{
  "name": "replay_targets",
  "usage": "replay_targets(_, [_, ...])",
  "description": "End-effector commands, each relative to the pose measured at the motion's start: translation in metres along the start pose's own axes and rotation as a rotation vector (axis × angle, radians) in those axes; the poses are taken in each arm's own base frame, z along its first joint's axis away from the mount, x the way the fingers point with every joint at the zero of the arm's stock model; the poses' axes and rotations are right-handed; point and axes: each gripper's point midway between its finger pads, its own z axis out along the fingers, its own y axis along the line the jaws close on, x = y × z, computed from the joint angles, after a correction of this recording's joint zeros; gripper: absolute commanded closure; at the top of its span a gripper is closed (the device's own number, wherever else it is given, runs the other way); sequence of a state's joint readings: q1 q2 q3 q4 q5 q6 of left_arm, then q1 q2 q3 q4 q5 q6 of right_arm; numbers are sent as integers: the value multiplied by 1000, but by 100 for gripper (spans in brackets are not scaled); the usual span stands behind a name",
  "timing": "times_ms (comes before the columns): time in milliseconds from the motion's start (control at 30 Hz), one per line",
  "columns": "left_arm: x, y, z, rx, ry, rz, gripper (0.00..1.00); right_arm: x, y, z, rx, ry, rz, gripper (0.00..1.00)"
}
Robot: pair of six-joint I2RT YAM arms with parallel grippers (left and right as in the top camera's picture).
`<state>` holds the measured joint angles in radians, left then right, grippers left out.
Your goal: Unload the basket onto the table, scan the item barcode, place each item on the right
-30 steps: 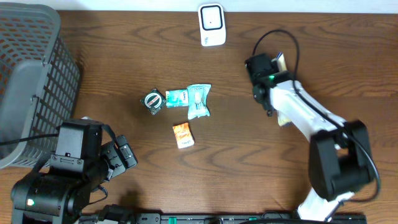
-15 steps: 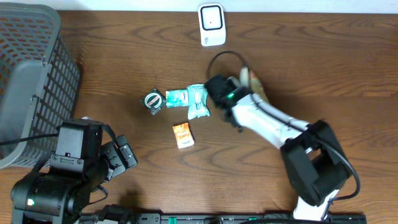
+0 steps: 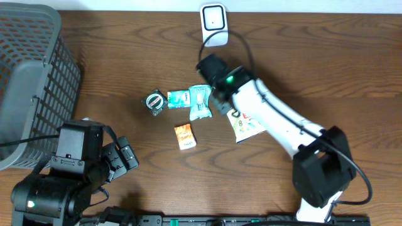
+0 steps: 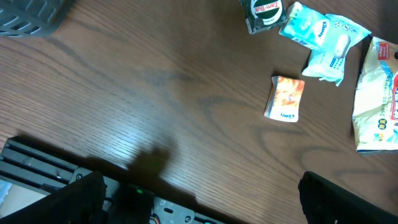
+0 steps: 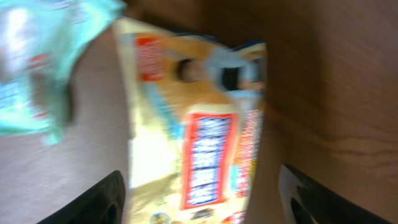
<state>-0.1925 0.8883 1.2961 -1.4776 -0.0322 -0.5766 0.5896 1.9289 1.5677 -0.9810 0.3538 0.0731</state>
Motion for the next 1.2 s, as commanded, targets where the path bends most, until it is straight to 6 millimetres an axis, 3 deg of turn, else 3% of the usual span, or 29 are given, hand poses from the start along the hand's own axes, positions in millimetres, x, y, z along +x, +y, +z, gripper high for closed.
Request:
replay_targets(0, [0, 1, 0, -6, -1, -4, 2, 6, -18, 11, -71, 42, 90, 25])
replay_targets(133, [0, 1, 0, -6, -1, -4, 2, 24, -11, 30, -252, 99, 115, 25])
replay_targets(533, [0, 1, 0, -6, -1, -4, 2, 67, 13, 84, -343, 122, 154, 23])
replay_targets(600, [0, 1, 0, -6, -1, -4, 2, 73, 16, 89, -343, 127, 153, 34])
replay_targets(733, [0, 1, 0, -6, -1, -4, 1, 78, 16, 91, -341, 139, 162, 73])
replay_targets(900, [0, 1, 0, -6, -1, -4, 2, 59, 9, 80, -337, 108, 178, 99])
replay_targets(1033, [0, 1, 0, -6, -1, -4, 2, 18, -3, 59, -334, 16, 190, 99])
replay_targets(1167, [0, 1, 0, -6, -1, -4, 2, -36, -19, 32, -327, -142, 222, 99])
